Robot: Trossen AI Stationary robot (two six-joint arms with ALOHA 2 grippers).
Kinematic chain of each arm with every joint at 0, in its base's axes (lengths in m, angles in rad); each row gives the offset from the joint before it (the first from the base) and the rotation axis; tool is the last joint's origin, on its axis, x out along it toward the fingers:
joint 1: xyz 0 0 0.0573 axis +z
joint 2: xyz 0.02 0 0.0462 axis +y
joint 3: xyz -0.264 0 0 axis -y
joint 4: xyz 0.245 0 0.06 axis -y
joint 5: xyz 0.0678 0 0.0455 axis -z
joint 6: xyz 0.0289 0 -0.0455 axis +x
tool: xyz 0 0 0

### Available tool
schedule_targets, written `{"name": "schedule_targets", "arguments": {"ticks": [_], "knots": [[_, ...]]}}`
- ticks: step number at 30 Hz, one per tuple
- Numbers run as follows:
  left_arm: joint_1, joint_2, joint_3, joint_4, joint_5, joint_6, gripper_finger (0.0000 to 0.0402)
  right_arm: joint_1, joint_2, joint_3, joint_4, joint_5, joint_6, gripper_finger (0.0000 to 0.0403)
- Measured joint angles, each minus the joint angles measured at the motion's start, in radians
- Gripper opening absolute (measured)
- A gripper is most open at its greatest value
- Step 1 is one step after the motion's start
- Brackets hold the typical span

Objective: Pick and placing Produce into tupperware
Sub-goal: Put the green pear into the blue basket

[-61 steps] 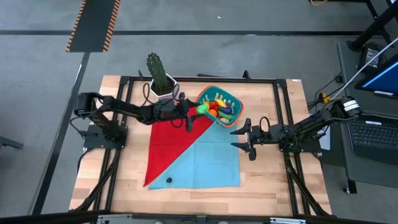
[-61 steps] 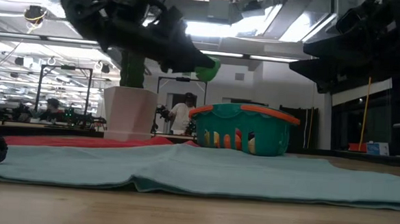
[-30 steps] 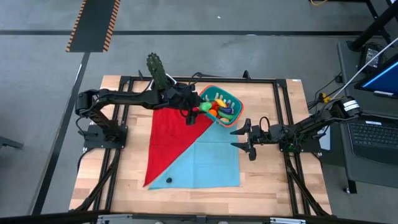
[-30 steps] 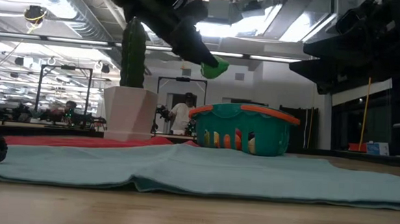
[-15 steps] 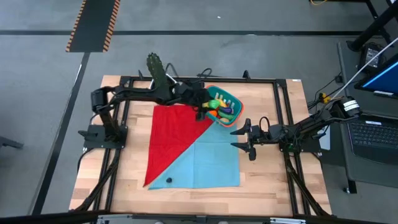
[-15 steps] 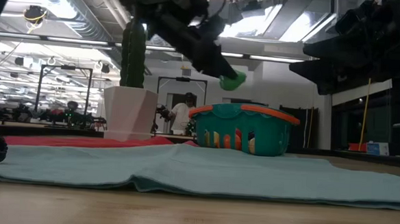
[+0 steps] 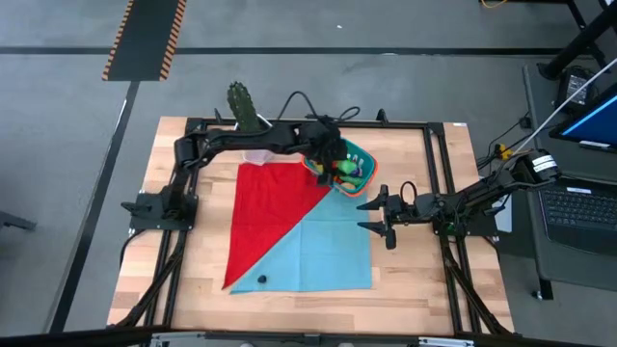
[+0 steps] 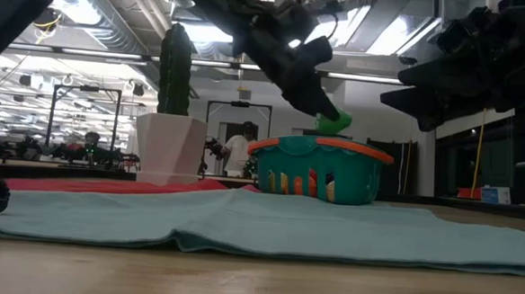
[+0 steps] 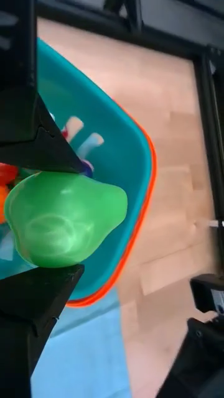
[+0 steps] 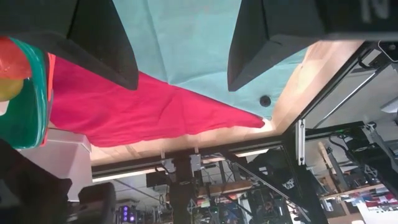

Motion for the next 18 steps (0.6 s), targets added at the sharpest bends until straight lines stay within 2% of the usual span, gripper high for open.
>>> {"name": "schedule_targets", "arguments": {"ticks": [18], "knots": [[-0.001,0.049,0.014,-0.100,0.049,0.045,0.0213,0.000,0.000,0.000,-0.005,0.000,-0.001,0.0248]]}}
